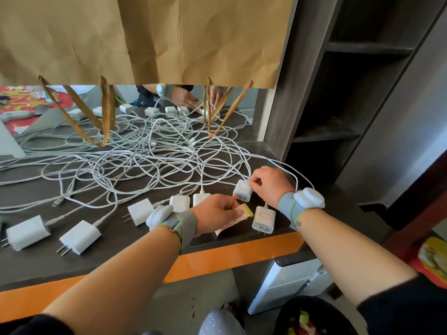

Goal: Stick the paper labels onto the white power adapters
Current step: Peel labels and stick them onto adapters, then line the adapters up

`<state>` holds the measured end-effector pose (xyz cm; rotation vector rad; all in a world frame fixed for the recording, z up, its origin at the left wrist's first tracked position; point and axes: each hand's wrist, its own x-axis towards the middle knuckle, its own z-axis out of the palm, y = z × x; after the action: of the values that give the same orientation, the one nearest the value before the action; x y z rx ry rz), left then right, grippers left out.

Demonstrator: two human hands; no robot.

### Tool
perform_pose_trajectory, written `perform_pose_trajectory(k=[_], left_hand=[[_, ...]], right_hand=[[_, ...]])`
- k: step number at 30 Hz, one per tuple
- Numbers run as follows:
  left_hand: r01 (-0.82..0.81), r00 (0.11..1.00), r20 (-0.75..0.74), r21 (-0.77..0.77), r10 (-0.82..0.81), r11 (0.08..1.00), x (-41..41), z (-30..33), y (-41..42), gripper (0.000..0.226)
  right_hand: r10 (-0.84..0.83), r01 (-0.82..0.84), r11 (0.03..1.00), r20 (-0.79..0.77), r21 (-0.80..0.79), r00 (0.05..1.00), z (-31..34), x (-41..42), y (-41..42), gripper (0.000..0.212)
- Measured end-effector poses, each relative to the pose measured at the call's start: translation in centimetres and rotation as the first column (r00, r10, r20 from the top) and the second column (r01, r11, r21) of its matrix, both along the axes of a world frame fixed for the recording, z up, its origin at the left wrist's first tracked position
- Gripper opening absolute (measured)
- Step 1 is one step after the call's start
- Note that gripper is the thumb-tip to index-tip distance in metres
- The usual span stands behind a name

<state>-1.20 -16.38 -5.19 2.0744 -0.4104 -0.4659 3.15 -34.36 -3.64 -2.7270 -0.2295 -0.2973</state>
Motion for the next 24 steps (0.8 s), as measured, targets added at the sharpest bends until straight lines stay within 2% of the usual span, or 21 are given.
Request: perform_pose_trajectory(k=[5, 8, 16, 21, 24], left_hand=[[-0.004, 1.0, 0.0, 0.01, 0.004, 1.0, -0.1, 0.1, 0.0, 0.016], [-0.013, 1.0, -0.012, 0.002, 0.013, 1.0, 0.0, 0.1, 0.1, 0.018], [-0.022, 0.995, -0.094, -0.068, 0.015, 0.997, 0.0, 0.2, 0.1, 0.013], [-0.03, 0.993, -0.114, -0.067, 0.022, 0.997, 0.0, 0.3, 0.2, 0.012], [-0.031, 0.993, -0.119, -0.083, 0.021, 0.996, -0.1, 0.3, 0.3, 0.012]], right_hand=[[0.038, -0.038, 0.999, -0.011, 0.019, 0.999, -0.2, -0.3, 0.0, 0.008], [0.048, -0.044, 0.995, -0.038, 0.09, 0.998, -0.2, -0.3, -0.2, 0.006], [-0.005, 0.04, 0.968, -0.142, 0.247, 0.99, -0.6, 0.3, -0.4, 0.014], [-0.093, 0.116, 0.98, -0.142, 0.163, 0.985, -1.4, 0.8, 1.0, 0.024], [-0.096, 0.132, 0.971, -0.183, 0.199, 0.978, -2.0, 0.8, 1.3, 0.025]])
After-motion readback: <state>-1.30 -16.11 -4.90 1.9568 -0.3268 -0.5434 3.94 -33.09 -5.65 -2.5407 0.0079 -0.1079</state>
